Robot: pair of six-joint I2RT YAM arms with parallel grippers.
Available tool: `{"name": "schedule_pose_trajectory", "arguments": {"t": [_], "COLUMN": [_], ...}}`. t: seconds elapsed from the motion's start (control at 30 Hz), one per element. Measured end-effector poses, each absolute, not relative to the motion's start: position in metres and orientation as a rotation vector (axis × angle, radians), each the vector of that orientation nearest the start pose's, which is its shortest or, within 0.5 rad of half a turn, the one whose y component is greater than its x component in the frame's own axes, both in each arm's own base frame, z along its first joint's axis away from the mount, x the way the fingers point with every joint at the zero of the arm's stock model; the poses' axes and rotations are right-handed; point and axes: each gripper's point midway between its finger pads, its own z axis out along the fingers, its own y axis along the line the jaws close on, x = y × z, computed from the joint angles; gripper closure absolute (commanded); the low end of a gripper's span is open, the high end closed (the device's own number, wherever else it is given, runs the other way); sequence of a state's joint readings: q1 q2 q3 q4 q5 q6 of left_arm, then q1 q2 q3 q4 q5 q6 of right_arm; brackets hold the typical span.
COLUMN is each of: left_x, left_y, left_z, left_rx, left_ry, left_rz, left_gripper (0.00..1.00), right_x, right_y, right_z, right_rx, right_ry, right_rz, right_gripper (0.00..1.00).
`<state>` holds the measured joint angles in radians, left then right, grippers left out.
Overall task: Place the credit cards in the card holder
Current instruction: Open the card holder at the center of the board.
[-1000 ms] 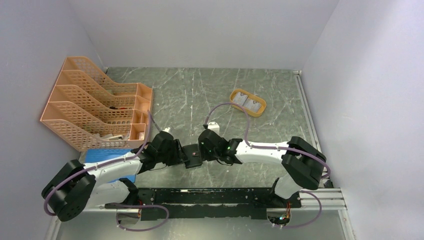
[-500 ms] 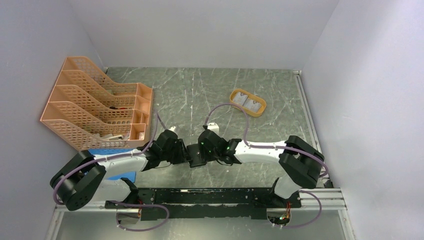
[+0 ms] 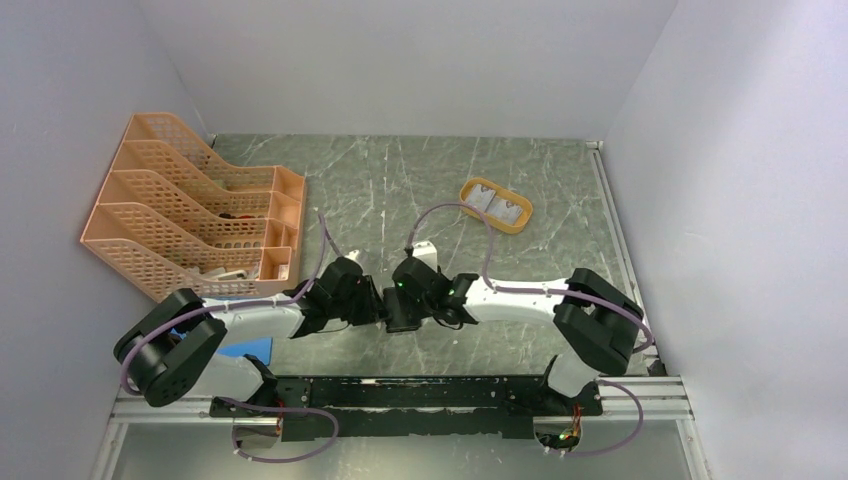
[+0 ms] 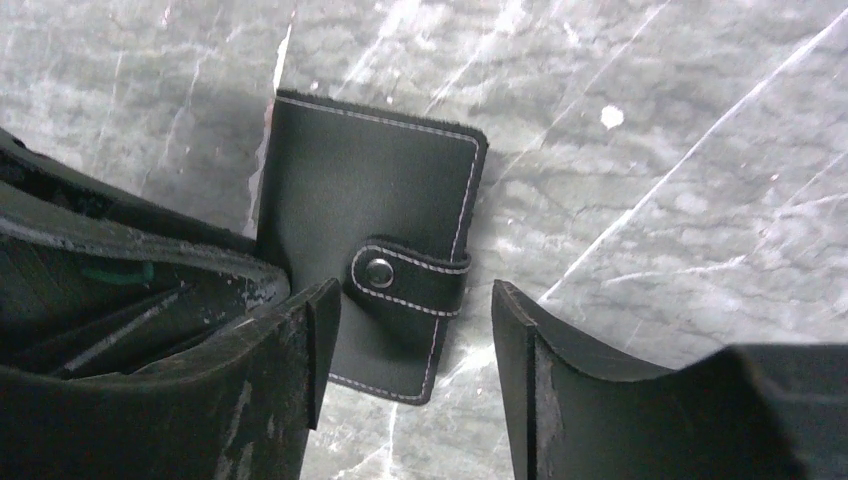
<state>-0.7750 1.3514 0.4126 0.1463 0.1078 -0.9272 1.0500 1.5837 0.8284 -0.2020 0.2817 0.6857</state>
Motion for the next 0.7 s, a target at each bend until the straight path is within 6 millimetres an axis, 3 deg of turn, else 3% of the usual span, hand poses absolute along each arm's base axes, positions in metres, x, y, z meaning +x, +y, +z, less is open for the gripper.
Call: {"name": "schedule_pose_trajectory", "arguments": {"t": [0.33,0.53,0.7], "left_x": [0.186,0.187,0.187], "left_y": [-0.256,-0.257,-0.258], "left_z": [0.016,0.017,0.017], "left_rx": [-0.136,-0.134,-0.133], "left_ry": [2.557,2.557,2.557], "left_rz": [-0.89,-0.895,-0.896], "left_gripper": [0.78,0.79,0.8], "right_x": [0.217,0.215,0.208], "right_y": [0.3,0.301,0.302], "right_z": [0.031,0.033,0.038], "right_rx": [-0.39,-0.432,-0.472], "right_ry": [2.462,2.446,2.428], "right_rz": [0.221,0.164,0.119], "right_gripper": [0.49,0.43,0.47]}}
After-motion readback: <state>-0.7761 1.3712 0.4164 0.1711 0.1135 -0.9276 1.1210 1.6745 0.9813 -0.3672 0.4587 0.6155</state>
